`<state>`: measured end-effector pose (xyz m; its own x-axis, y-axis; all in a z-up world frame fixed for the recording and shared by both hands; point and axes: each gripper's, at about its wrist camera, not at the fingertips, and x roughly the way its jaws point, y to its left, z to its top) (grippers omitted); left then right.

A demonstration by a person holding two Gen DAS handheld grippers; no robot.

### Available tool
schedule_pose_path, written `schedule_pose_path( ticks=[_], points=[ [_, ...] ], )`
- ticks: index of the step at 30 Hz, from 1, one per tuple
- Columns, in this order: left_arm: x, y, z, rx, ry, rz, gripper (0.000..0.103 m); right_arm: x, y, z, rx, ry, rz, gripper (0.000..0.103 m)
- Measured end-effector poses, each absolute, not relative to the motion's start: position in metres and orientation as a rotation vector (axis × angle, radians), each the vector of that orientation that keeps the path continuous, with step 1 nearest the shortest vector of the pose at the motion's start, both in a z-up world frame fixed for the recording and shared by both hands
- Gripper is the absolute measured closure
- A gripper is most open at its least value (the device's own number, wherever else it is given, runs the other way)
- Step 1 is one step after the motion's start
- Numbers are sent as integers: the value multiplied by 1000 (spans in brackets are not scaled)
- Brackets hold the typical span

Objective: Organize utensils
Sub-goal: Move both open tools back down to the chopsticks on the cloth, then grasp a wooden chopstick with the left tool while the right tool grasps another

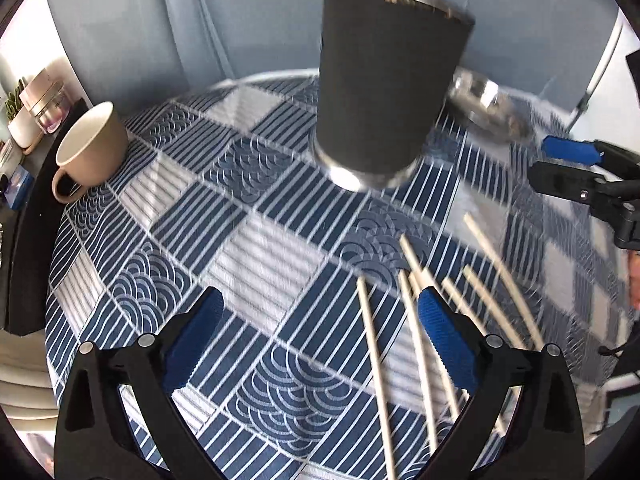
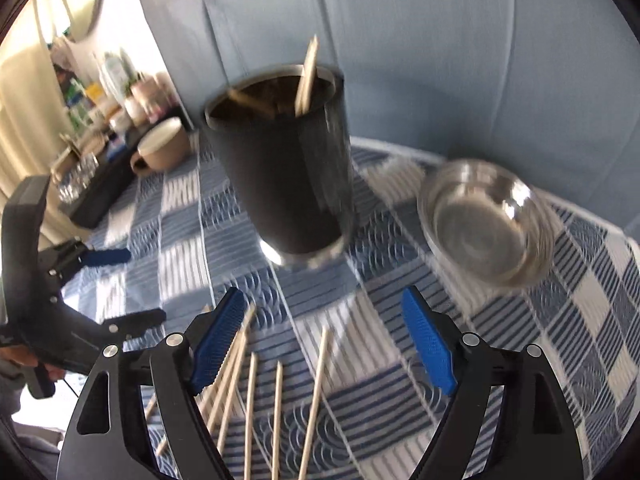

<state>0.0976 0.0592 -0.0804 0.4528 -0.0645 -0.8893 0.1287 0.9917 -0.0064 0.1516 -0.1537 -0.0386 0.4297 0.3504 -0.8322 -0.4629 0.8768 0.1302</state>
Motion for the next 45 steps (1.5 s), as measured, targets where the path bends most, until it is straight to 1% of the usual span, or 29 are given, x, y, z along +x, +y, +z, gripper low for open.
schedule_pose_path(
  ticks=[9,13,16,21,24,29,35,38,40,45],
  points=[
    [83,54,-114,111,1202,-123,7,133,-160,-80,-165,1155,481,27],
    [80,54,-122,117,1232,-116,7,130,-157,-93,-207,1214,464,29],
    [77,52,-126,139,1244,-111,7,125,-155,-100,-234,1248,472,32],
    [72,55,-134,150,1272,-106,6,122,-150,-109,-294,1290,453,45],
    [73,59,-136,120,1285,-100,5,122,-147,-115,-342,1308,430,48],
    [75,62,-137,112,1305,-109,5,124,-145,-122,-327,1337,419,50],
    [79,61,-135,119,1309,-130,13,128,-140,-123,-345,1358,432,54],
    [82,62,-130,120,1309,-134,23,132,-136,-122,-353,1366,440,61],
    [83,67,-127,123,1314,-145,33,134,-136,-122,-365,1369,449,65],
    [86,75,-122,125,1327,-150,46,138,-144,-119,-380,1362,469,78]
  ],
)
